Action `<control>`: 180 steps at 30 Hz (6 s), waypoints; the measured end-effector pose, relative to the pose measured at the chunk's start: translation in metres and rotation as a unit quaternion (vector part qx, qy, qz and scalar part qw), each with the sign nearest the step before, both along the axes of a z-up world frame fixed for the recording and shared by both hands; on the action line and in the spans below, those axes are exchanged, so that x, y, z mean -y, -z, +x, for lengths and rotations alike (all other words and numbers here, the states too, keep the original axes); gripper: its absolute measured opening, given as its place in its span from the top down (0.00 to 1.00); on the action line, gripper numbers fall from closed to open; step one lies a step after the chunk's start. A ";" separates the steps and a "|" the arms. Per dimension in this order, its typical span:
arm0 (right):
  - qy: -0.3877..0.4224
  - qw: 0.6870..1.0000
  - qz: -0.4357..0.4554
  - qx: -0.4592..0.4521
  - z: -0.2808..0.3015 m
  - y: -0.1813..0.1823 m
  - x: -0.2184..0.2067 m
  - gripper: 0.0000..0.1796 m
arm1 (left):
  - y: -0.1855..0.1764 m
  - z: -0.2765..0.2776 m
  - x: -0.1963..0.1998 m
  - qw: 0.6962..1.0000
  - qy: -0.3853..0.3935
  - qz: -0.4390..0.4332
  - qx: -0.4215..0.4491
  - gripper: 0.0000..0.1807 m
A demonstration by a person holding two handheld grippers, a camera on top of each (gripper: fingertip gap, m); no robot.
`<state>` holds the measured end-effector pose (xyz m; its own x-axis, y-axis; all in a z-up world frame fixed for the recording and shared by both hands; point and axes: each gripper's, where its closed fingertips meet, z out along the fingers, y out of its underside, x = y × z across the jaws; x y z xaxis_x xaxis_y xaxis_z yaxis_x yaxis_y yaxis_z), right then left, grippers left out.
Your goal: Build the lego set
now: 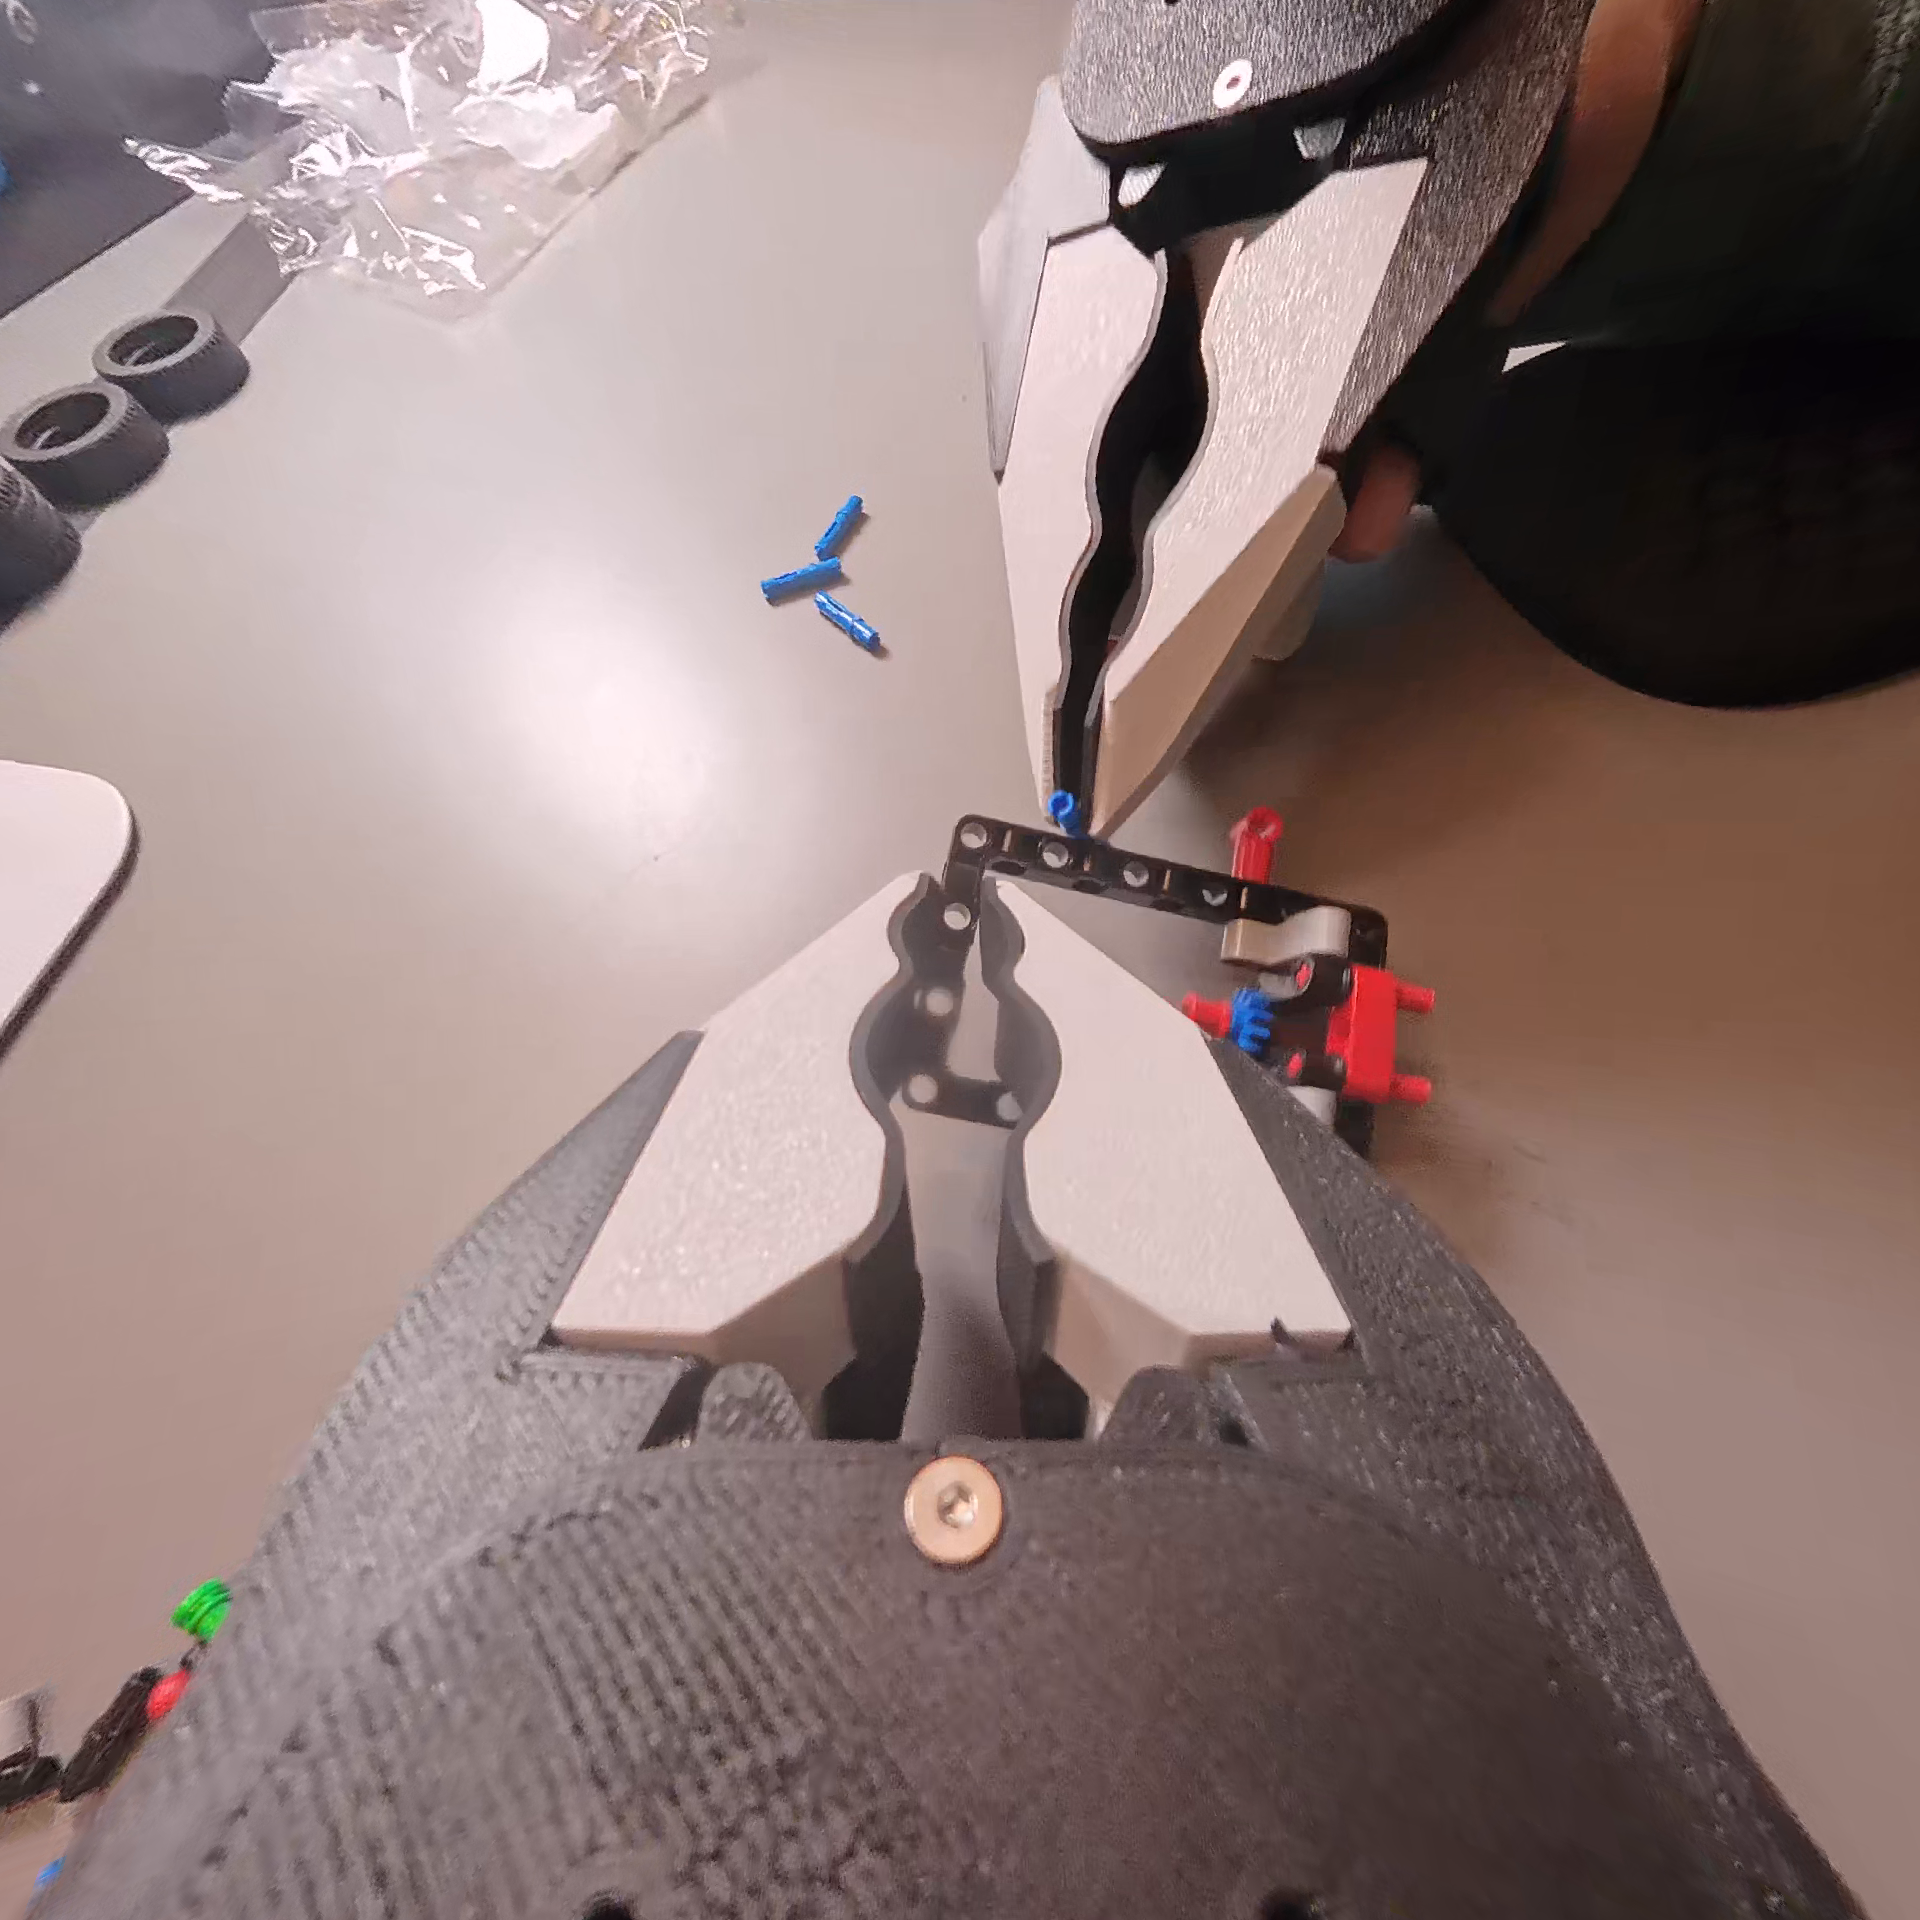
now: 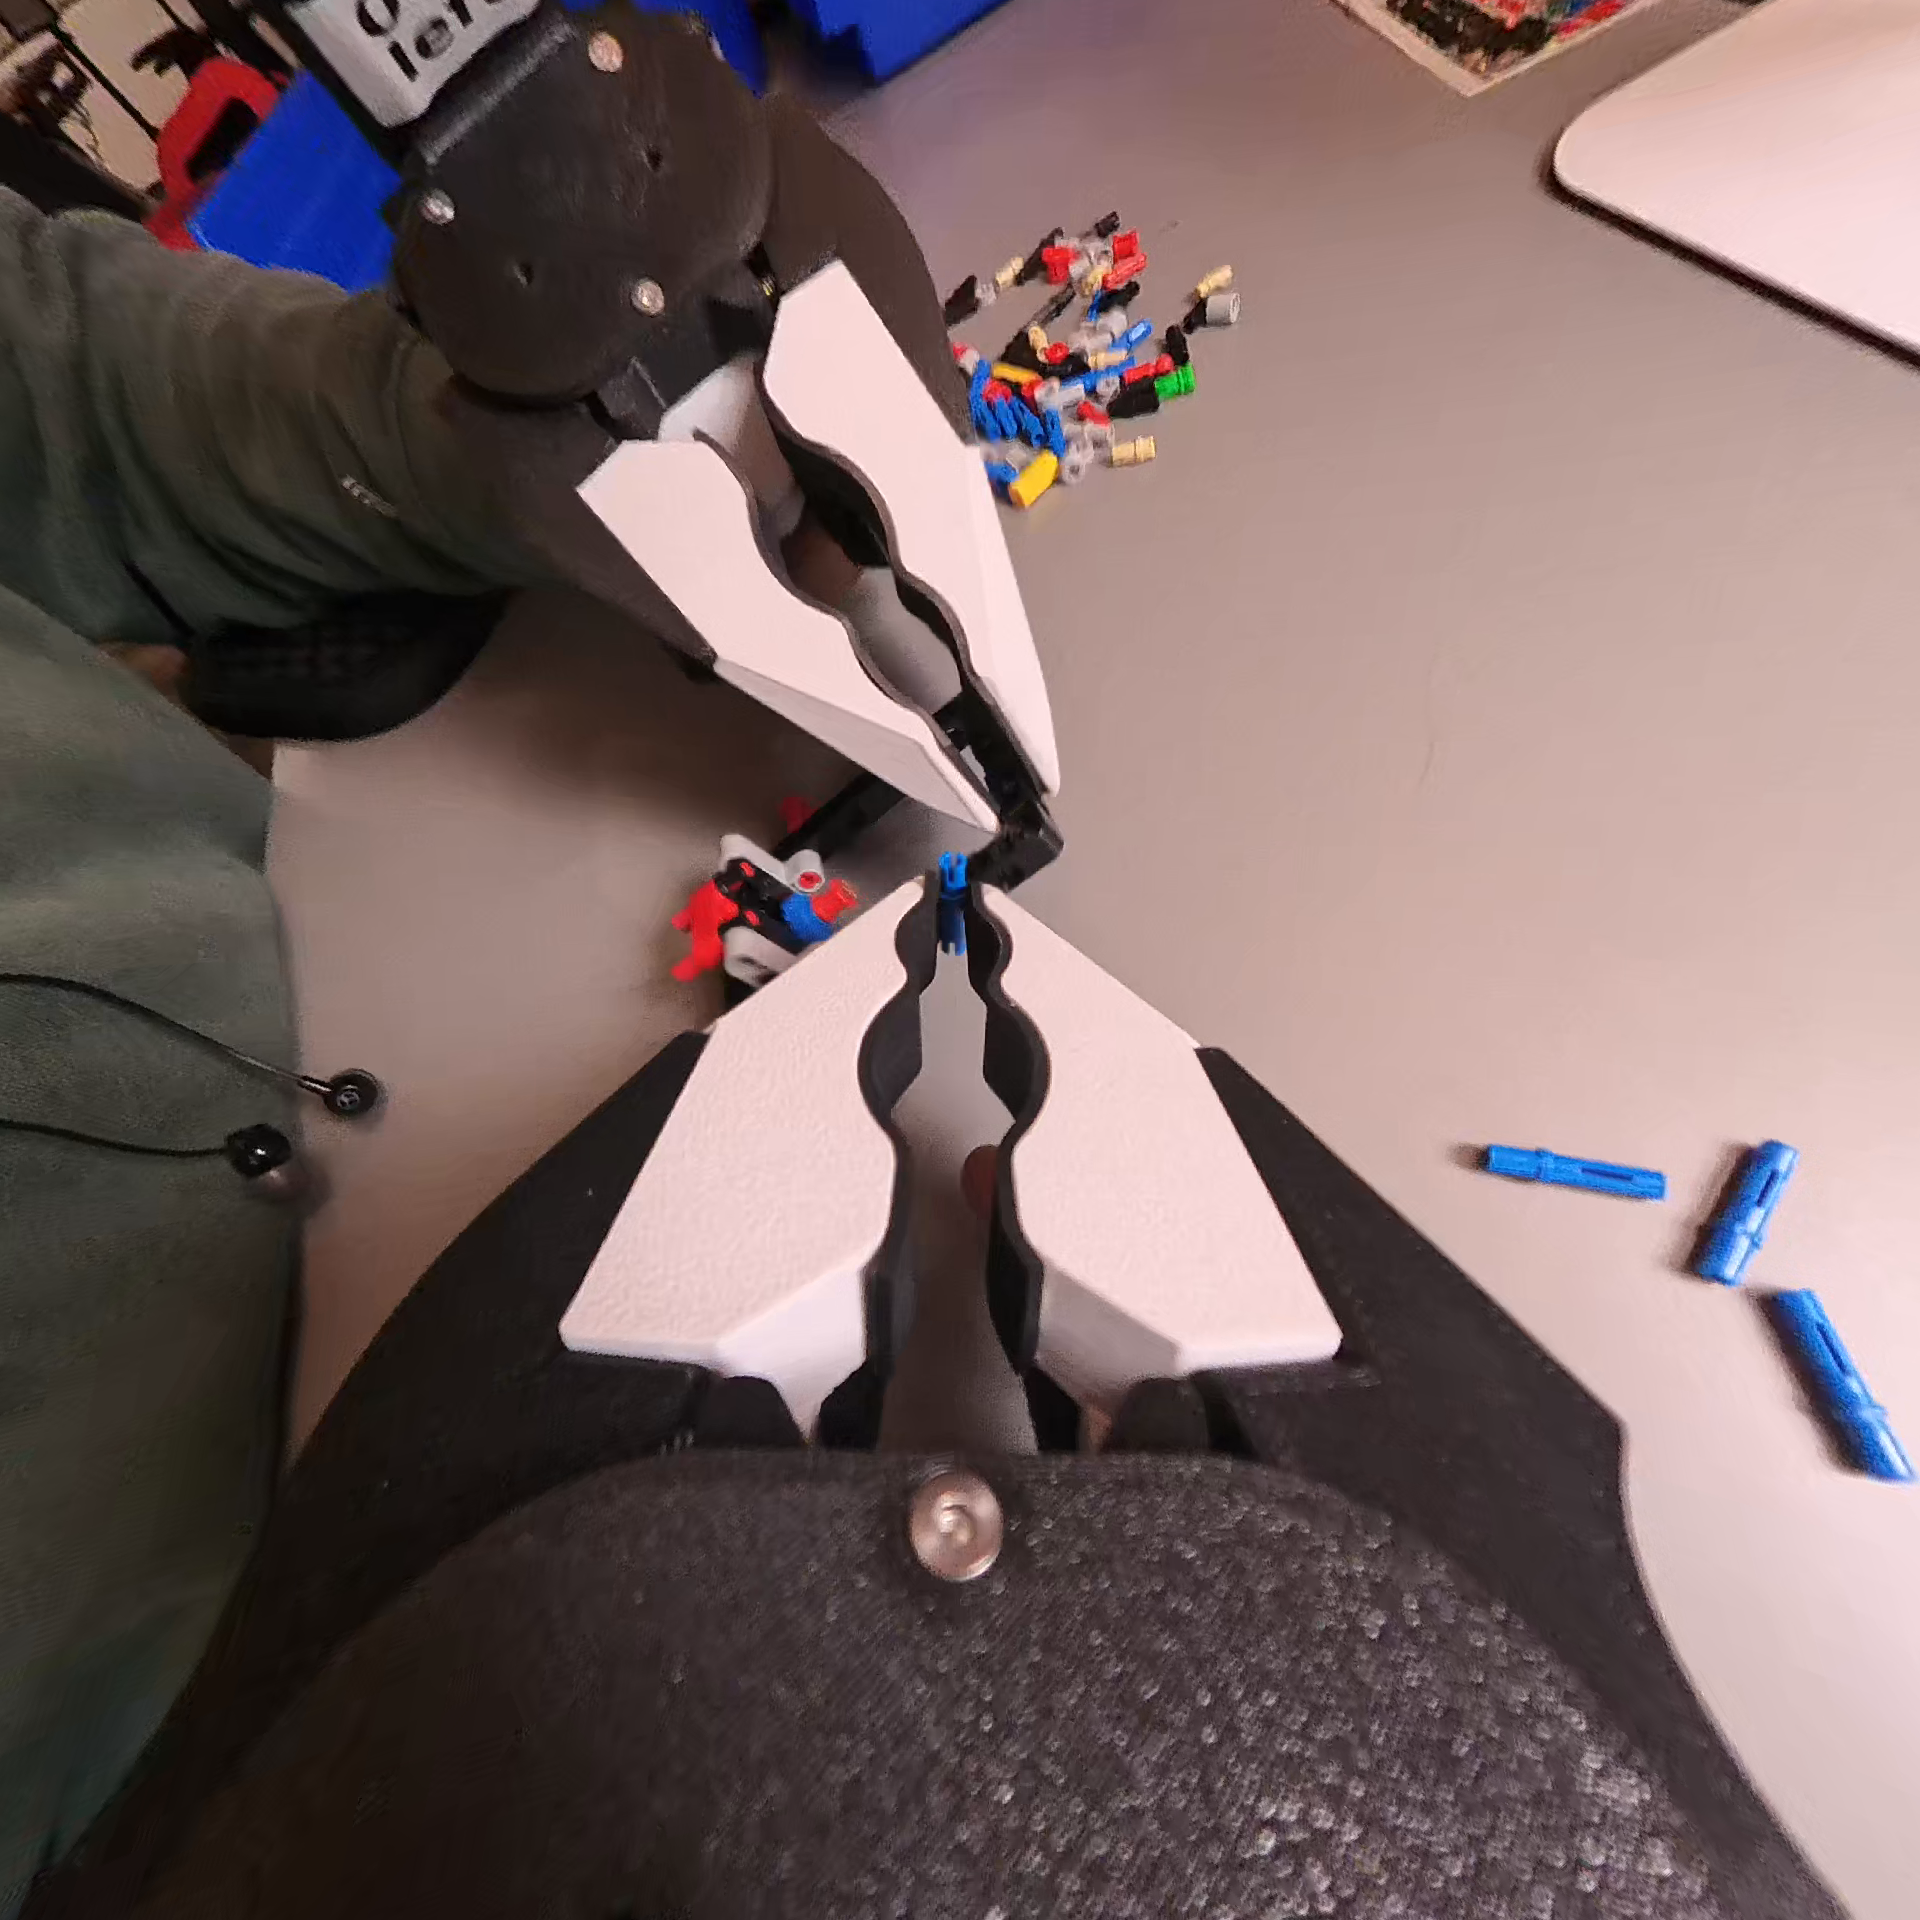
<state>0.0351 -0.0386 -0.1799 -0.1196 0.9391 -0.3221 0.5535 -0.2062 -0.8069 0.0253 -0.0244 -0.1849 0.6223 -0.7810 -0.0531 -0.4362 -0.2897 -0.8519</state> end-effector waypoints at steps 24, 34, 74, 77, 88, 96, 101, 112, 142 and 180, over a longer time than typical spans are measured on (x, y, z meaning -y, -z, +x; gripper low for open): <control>0.077 0.932 -0.222 -0.277 -0.011 -0.089 -0.024 0.99 | -0.079 0.005 -0.005 0.986 -0.011 0.082 0.146 0.96; 0.069 0.930 -0.240 -0.270 -0.012 -0.087 -0.020 0.99 | -0.087 0.001 -0.002 0.985 -0.014 0.094 0.144 0.97; -0.023 0.978 -0.086 -0.191 -0.010 -0.058 0.010 0.98 | -0.061 0.008 0.025 0.991 0.097 0.093 -0.007 0.99; -0.024 0.978 -0.076 -0.194 -0.011 -0.057 0.011 0.98 | -0.060 0.007 0.025 0.991 0.099 0.088 -0.007 0.99; -0.032 0.982 0.010 -0.185 -0.012 -0.052 0.013 0.99 | -0.054 0.007 0.027 0.993 0.104 0.046 0.015 0.98; 0.042 0.985 0.032 -0.166 0.006 -0.057 -0.035 0.99 | 0.009 -0.022 0.005 0.992 0.027 -0.105 -0.066 0.79; 0.040 0.986 0.050 -0.156 0.013 -0.057 -0.037 0.99 | 0.031 -0.014 -0.002 0.982 0.035 -0.159 -0.098 0.88; -0.025 0.991 0.044 -0.122 0.017 -0.041 -0.011 0.99 | -0.010 -0.006 0.002 0.998 0.053 0.030 0.003 0.97; 0.028 0.997 -0.019 -0.064 -0.003 -0.018 -0.003 0.99 | -0.029 -0.010 -0.002 0.995 -0.027 0.090 0.027 0.98; 0.015 0.988 -0.065 -0.137 -0.009 -0.040 -0.001 0.99 | -0.055 -0.013 0.000 0.987 -0.006 0.158 0.000 0.93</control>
